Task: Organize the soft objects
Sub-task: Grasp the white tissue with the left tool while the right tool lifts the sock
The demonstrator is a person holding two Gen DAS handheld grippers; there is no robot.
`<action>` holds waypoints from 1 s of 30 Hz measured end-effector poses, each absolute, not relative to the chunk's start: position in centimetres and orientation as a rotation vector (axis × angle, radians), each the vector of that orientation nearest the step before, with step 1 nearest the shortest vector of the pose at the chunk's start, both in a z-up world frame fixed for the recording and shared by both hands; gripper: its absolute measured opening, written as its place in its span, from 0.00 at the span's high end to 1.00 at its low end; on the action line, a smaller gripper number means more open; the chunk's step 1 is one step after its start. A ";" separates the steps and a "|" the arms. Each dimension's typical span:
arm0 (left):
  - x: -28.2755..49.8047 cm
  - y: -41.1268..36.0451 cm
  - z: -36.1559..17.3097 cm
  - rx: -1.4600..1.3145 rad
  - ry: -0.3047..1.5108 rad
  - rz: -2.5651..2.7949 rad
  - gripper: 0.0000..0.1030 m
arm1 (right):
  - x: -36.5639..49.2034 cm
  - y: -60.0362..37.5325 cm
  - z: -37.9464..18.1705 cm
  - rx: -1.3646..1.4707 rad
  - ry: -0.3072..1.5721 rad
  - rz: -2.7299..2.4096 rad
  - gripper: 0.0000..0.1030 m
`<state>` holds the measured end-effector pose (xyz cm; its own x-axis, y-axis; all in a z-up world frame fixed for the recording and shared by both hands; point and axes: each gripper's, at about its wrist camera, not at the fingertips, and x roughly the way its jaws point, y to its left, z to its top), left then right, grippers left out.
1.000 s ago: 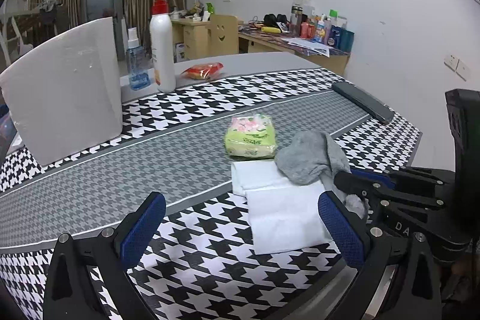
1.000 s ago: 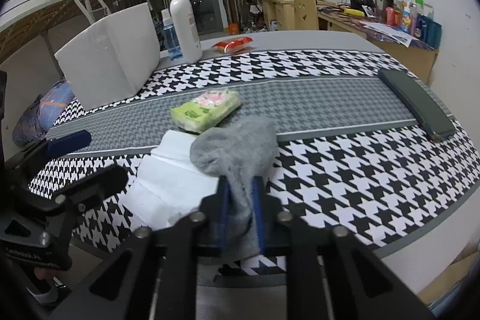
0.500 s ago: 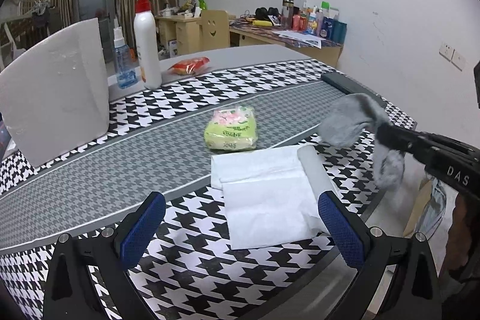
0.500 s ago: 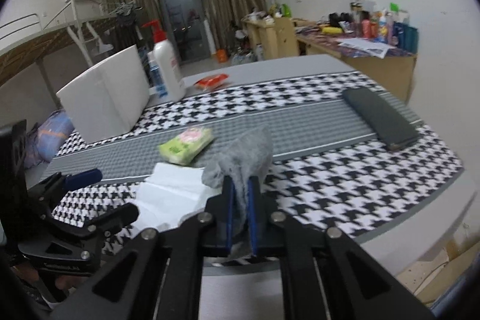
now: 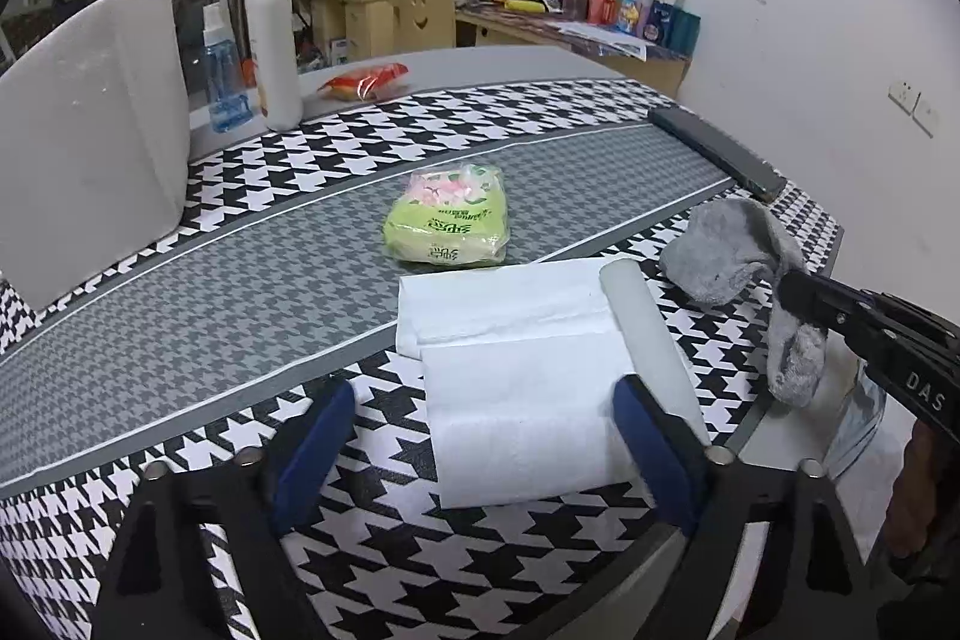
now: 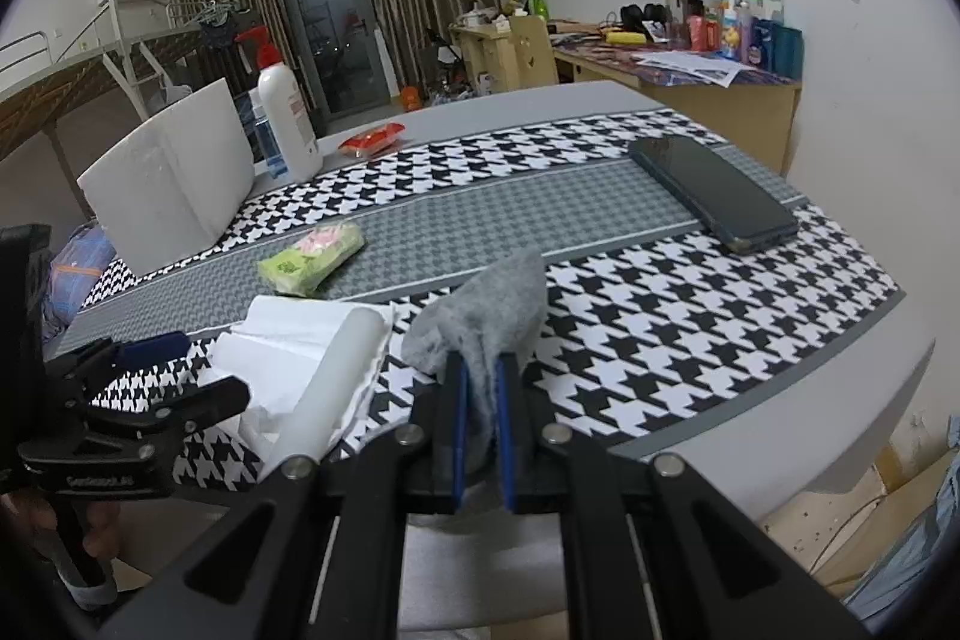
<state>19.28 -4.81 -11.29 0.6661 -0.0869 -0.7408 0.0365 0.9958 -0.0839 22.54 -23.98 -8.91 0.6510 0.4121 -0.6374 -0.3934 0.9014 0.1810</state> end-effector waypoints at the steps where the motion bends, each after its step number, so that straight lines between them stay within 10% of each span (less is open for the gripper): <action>1: 19.4 -4.9 -11.2 -0.060 0.838 -0.070 0.19 | 22.5 -24.1 -8.9 0.028 0.731 0.460 0.89; 10: 21.1 -6.5 -12.2 0.020 0.878 -0.038 0.28 | 22.6 -25.0 -9.3 0.057 0.733 0.480 0.89; 20: 21.6 -6.9 -11.9 0.021 0.854 -0.065 0.94 | 22.6 -24.7 -9.9 0.053 0.753 0.496 0.89; 30: 20.2 -6.5 -10.6 -0.011 0.822 -0.129 0.95 | 22.5 -24.4 -9.4 0.045 0.741 0.499 0.89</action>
